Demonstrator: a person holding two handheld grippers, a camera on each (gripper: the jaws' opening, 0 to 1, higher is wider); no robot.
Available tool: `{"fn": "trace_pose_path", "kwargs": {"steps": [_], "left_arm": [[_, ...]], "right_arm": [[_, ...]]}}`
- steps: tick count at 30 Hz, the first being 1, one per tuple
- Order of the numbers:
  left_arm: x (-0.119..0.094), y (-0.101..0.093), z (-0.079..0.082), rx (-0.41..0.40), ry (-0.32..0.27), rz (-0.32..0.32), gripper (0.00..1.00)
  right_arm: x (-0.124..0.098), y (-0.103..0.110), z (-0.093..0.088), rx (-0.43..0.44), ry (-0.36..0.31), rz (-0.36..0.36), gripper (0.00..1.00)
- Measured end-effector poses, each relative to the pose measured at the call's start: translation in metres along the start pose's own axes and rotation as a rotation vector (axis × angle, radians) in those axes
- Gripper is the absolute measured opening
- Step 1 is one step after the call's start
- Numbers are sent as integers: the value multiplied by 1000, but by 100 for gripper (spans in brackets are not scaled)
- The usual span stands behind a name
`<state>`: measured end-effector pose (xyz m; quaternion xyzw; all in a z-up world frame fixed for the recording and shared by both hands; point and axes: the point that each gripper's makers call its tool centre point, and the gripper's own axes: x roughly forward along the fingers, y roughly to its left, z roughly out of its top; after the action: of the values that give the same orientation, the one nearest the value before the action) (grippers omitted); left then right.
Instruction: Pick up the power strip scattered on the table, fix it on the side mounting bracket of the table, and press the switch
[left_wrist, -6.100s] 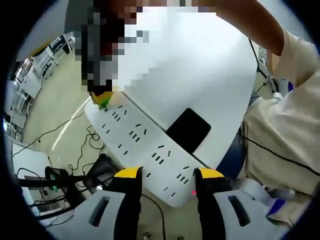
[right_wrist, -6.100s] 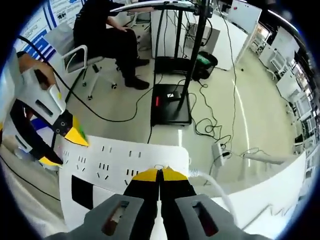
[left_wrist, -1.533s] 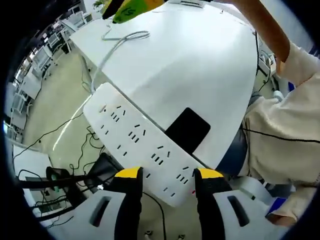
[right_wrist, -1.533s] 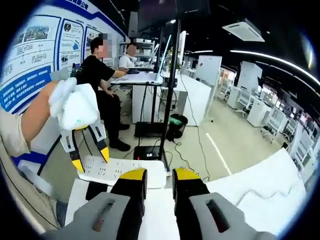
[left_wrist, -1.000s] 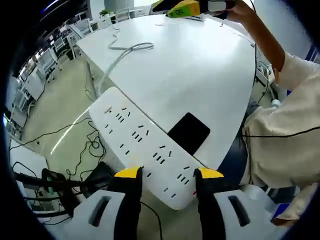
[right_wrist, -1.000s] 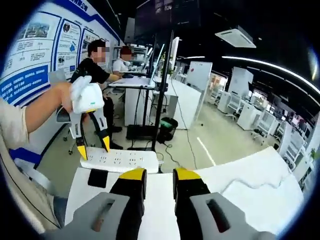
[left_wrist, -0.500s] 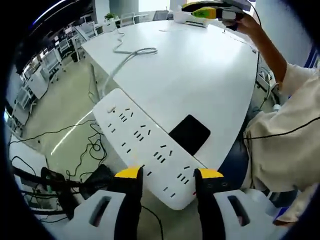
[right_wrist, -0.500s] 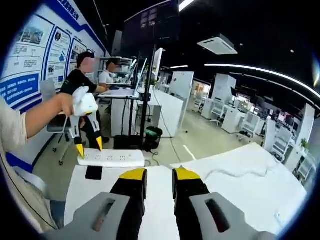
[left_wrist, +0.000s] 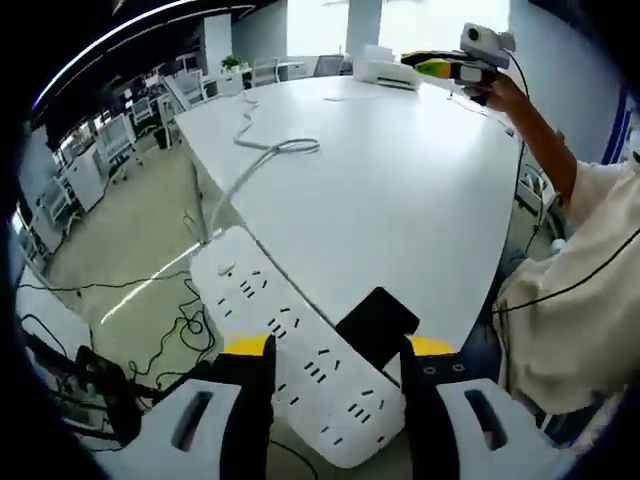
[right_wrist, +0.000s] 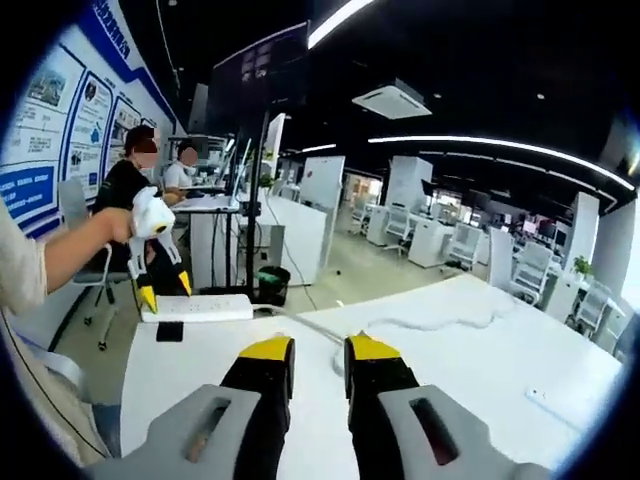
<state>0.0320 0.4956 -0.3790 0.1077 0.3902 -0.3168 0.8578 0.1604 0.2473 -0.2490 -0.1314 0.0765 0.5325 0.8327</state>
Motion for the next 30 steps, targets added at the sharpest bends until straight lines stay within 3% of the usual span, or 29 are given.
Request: {"fn": "trace_pose_path", "kwargs": {"steps": [2, 5, 9, 13, 17, 21, 26, 30], "left_arm": [[1, 0, 7, 7, -23, 25, 58], [5, -7, 16, 95, -37, 50, 59], [12, -18, 42, 70, -133, 67, 58], [22, -21, 52, 97, -126, 113, 58], [26, -28, 72, 117, -175, 136, 57], [27, -41, 108, 139, -308, 146, 58], [21, -56, 141, 144, -452, 165, 60], [21, -64, 151, 153, -491, 195, 60]], "right_arm": [[-9, -6, -4, 3, -7, -19, 18], [-23, -16, -10, 19, -18, -50, 18], [-36, -27, -23, 2, -2, -107, 19], [-46, -30, -32, 11, 5, -124, 19], [-58, -34, -35, 26, -12, -151, 21], [-78, -42, -35, 36, -42, -193, 23], [-107, -49, -33, 58, -80, -242, 25], [-128, -59, -33, 70, -109, -287, 26]]}}
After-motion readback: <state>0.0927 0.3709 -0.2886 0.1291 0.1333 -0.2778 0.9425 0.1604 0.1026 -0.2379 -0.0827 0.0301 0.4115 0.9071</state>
